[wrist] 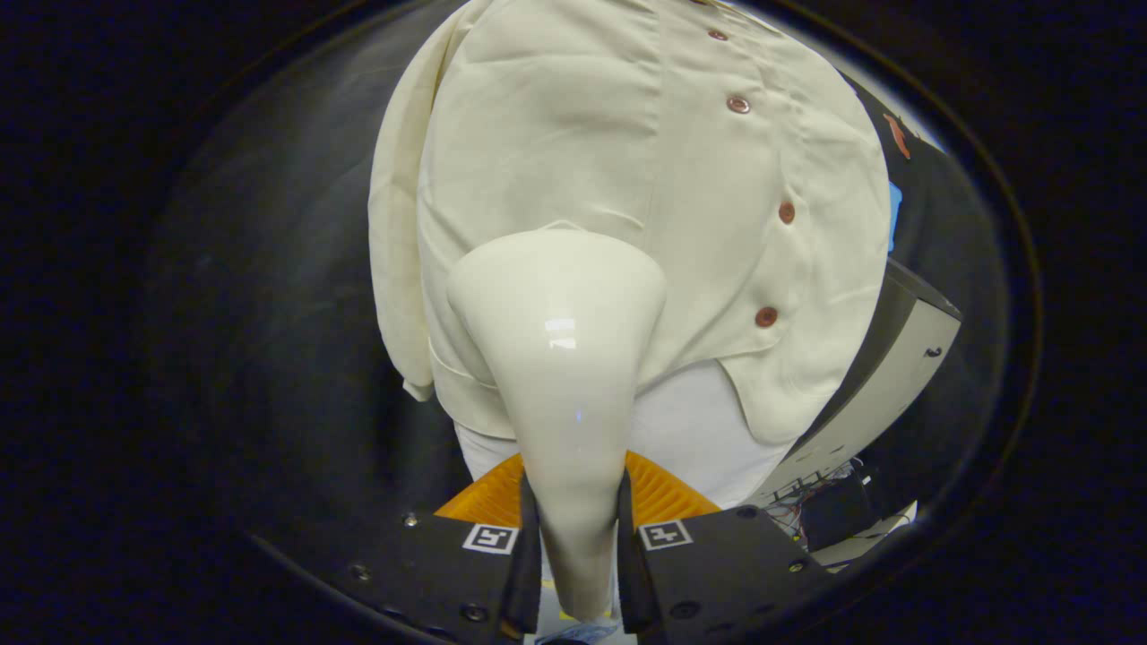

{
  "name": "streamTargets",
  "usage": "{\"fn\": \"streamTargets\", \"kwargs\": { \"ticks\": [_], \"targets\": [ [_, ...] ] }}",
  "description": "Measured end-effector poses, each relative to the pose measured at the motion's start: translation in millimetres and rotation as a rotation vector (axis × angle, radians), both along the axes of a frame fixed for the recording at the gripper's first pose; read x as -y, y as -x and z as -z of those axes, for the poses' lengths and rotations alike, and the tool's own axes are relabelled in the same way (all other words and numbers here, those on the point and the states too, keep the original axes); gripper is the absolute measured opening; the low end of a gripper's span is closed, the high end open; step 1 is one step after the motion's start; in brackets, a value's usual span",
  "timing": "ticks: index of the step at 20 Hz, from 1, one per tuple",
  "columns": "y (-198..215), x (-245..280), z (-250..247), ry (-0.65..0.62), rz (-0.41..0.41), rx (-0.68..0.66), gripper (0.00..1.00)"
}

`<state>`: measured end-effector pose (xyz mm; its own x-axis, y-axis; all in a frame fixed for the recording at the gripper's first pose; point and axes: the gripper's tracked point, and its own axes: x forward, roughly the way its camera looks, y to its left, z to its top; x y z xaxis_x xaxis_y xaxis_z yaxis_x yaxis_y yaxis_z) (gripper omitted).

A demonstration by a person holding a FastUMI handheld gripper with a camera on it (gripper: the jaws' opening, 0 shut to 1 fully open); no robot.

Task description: Iron the clothes twice with a garment steamer, once on the left side and once on the right side.

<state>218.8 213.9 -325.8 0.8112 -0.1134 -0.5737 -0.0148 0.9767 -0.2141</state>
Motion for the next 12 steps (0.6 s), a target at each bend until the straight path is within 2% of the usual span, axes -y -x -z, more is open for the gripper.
{"fn": "streamTargets", "kwargs": {
  "ticks": [7,12],
  "targets": [
    [22,7,26,0.027,-0.01,-0.048,0.35],
    [59,16,4,0.02,-0.004,-0.068,0.35]
  ]
}}
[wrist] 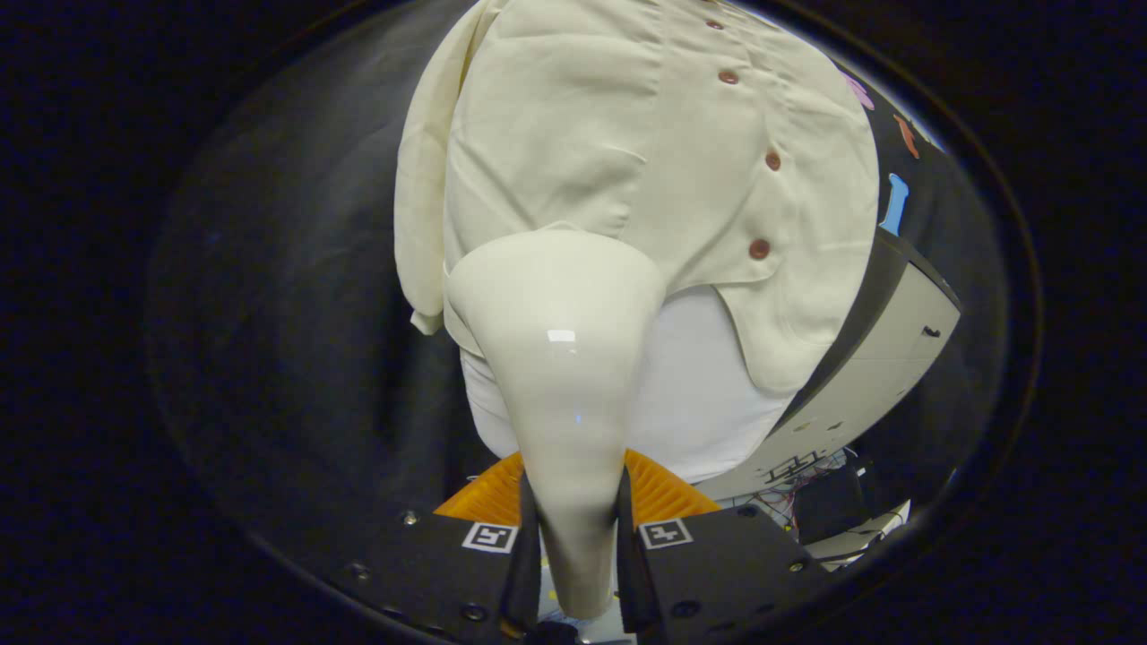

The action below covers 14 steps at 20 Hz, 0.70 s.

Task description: Iron the clothes twice with a garment steamer, once on the left side and once on the right side.

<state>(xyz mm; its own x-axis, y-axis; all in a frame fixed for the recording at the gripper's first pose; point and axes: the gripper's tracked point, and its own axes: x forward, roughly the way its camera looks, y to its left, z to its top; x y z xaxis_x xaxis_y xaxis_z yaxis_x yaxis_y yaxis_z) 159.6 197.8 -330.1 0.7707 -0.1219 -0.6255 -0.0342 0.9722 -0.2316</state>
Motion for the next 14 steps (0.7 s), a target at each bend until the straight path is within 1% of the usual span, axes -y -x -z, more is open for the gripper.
{"fn": "streamTargets", "kwargs": {
  "ticks": [4,6,9,14],
  "targets": [
    [32,17,-59,-0.002,0.031,0.072,0.35],
    [40,29,-93,-0.01,0.057,0.118,0.35],
    [44,39,-145,-0.026,0.084,0.194,0.35],
    [34,54,-215,-0.051,0.119,0.314,0.35]
  ]
}}
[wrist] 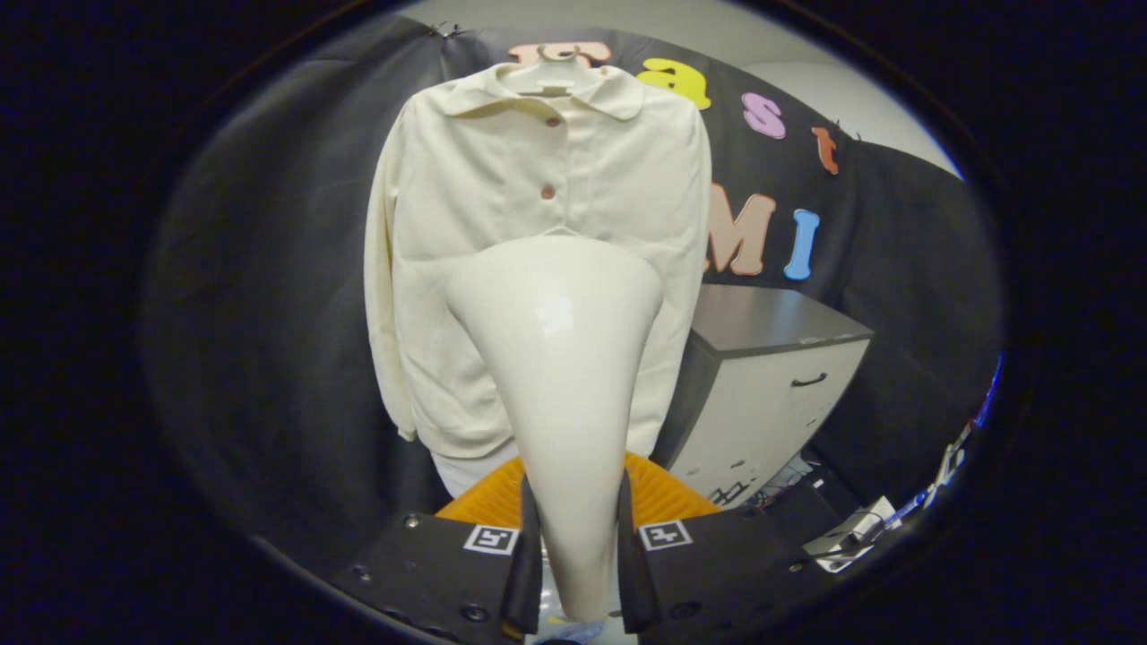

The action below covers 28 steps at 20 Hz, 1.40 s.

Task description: Iron the clothes twice with a garment steamer, once on the left side and once on the right side.

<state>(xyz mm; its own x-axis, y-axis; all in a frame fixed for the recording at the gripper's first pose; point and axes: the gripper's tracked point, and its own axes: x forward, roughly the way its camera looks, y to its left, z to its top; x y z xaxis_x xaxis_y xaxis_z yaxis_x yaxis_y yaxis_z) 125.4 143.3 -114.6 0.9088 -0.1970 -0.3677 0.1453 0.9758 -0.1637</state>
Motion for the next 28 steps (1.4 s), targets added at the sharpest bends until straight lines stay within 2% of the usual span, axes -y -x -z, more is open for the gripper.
{"fn": "streamTargets", "kwargs": {
  "ticks": [6,13,20,24,28],
  "targets": [
    [-43,31,-49,-0.031,0.039,0.077,0.35],
    [-107,61,-96,-0.001,0.044,0.127,0.34],
    [-160,67,-132,-0.017,0.033,0.146,0.34],
    [-182,64,-129,-0.022,0.012,0.116,0.34],
    [-186,75,-116,-0.018,0.038,0.102,0.34]
  ]
}}
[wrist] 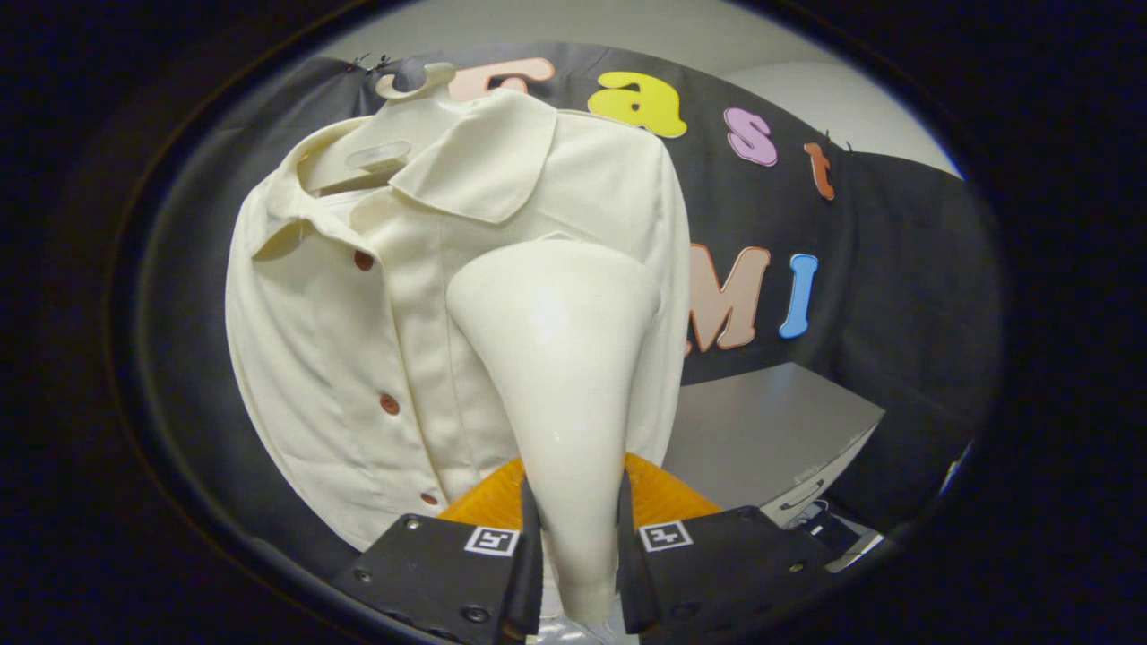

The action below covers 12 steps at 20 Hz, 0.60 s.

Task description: Iron the clothes twice with a garment steamer, once on the left side and once on the right side.

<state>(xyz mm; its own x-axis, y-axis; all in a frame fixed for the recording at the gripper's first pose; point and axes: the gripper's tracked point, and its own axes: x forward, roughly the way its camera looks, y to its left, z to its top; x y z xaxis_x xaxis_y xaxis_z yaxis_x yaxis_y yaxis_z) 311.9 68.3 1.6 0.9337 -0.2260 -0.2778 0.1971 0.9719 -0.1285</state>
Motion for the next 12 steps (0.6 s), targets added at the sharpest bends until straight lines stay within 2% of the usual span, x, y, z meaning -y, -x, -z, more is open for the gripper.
{"fn": "streamTargets", "kwargs": {
  "ticks": [5,12],
  "targets": [
    [3,9,19,0.0,0.027,-0.012,0.35],
    [19,19,105,-0.014,0.059,-0.093,0.35]
  ]
}}
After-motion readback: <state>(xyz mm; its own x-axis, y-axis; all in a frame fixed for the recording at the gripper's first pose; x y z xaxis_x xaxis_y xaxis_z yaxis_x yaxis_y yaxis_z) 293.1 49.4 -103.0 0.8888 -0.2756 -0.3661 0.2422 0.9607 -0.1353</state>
